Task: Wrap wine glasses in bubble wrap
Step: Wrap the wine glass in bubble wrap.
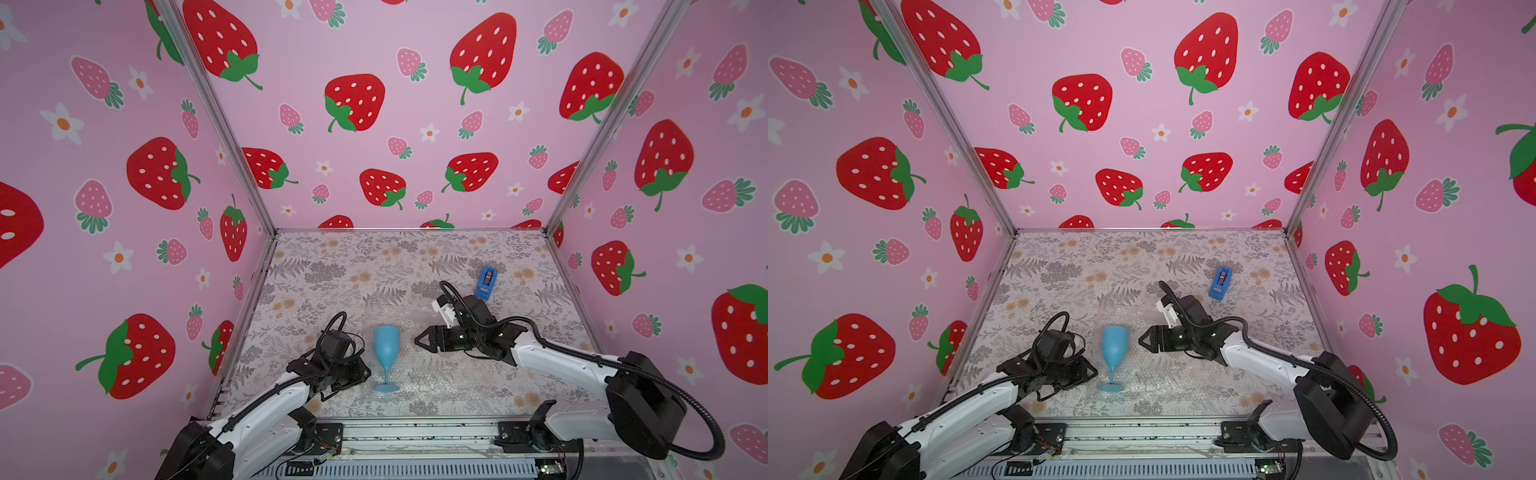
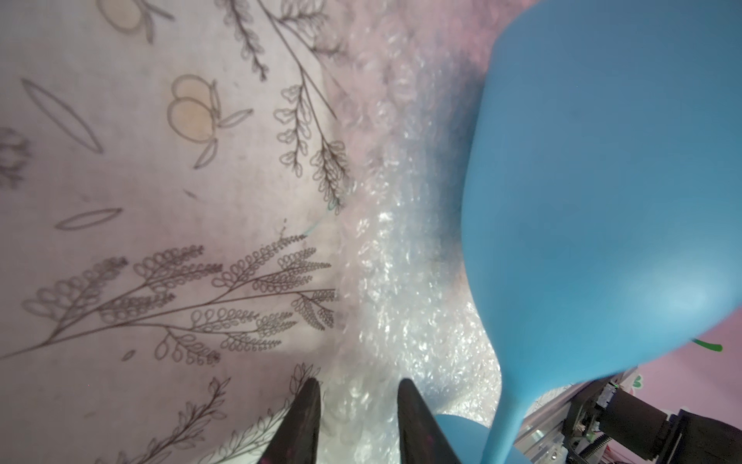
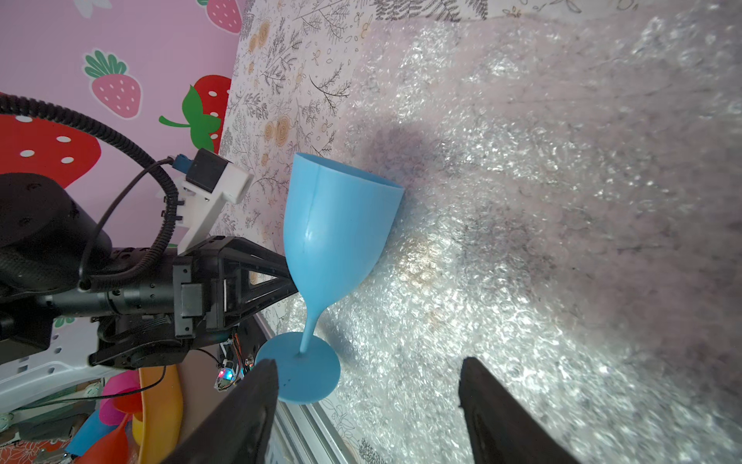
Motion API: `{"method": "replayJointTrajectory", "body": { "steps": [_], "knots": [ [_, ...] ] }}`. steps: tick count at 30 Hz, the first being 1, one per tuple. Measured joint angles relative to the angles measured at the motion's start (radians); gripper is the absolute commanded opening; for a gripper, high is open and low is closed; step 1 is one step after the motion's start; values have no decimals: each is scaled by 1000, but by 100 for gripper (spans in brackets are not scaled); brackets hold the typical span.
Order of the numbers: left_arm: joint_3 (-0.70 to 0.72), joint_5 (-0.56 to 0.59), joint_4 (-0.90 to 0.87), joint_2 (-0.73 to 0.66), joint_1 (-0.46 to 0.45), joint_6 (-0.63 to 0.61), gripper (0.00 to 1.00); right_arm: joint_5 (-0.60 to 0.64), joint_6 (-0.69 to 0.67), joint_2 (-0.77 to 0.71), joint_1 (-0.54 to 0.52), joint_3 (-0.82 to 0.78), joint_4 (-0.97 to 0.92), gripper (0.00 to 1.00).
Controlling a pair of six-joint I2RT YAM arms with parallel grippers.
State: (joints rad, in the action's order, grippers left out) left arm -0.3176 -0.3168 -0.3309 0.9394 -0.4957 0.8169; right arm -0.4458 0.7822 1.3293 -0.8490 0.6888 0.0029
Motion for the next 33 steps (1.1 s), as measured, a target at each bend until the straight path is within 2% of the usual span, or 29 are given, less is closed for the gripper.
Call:
{"method": "replayJointTrajectory", "body": {
  "steps": [4,11,13,23,33],
  "knots": [
    [4,-7,16,0,0,-5,21,4,11,20,-14,2,19,71],
    [7,-26,46,-17,0,-14,11,5,50,106,-32,2,95,59],
    [7,-32,52,-29,0,-19,0,5,62,131,-32,2,116,56],
    [9,-53,106,-88,-21,-24,0,32,82,177,-32,2,130,53],
    [-20,-50,137,-59,-101,-27,0,38,85,207,-32,2,129,52]
  ]
}}
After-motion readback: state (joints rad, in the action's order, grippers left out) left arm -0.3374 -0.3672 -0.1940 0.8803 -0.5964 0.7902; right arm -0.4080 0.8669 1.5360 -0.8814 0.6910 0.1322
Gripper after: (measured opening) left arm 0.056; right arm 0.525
